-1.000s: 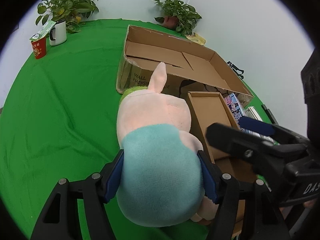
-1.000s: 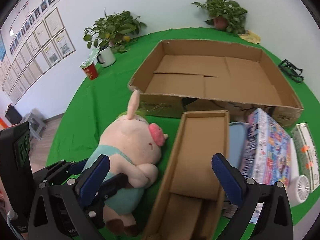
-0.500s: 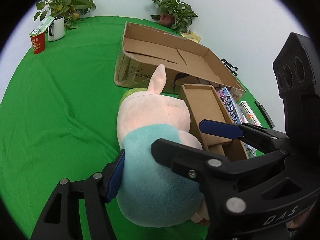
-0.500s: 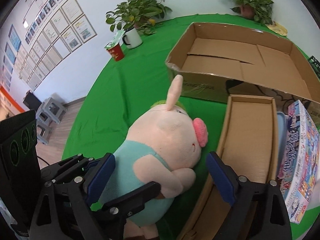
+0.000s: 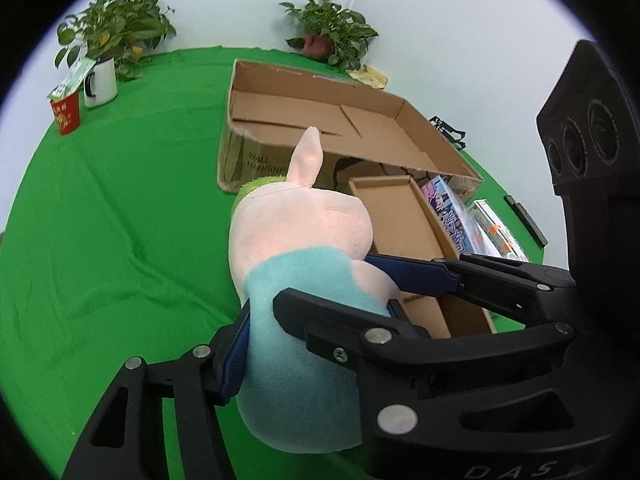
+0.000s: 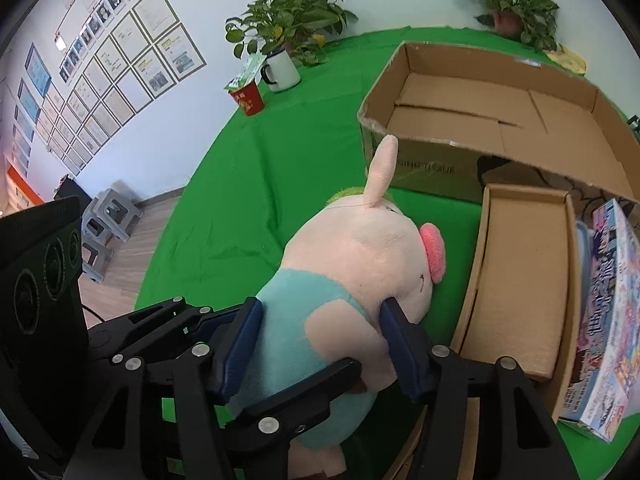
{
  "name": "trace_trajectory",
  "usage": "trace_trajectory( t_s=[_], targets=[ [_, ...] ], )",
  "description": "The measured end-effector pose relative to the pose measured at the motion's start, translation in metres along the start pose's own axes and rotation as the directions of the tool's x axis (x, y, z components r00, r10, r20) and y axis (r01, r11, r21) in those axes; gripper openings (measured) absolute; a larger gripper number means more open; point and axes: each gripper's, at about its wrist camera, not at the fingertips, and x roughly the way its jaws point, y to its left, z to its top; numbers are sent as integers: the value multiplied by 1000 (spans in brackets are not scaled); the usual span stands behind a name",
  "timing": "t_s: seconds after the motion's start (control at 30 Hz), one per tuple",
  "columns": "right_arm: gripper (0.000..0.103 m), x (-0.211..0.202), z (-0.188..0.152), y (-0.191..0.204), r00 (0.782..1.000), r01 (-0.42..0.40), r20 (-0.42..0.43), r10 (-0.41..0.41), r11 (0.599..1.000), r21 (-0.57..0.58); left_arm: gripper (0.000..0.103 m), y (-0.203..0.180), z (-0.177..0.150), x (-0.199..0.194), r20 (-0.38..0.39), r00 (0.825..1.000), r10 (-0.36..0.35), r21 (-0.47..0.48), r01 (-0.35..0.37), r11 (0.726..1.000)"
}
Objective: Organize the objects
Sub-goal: 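Grasp the plush pig with the right gripper and lift it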
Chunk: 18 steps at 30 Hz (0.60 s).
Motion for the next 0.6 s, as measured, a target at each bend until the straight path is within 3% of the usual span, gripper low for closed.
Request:
trace_trajectory(
  t_s=[0.23, 0.6],
  targets=[
    [54, -44, 15, -6, 993, 15, 117, -16, 1000, 8, 61, -21, 34, -14, 91, 996, -5, 79, -2, 997],
    [51, -123, 82, -27, 954, 100, 287, -87, 995, -31, 61, -44, 107, -18, 226, 973, -37, 151, 3, 989]
  ],
)
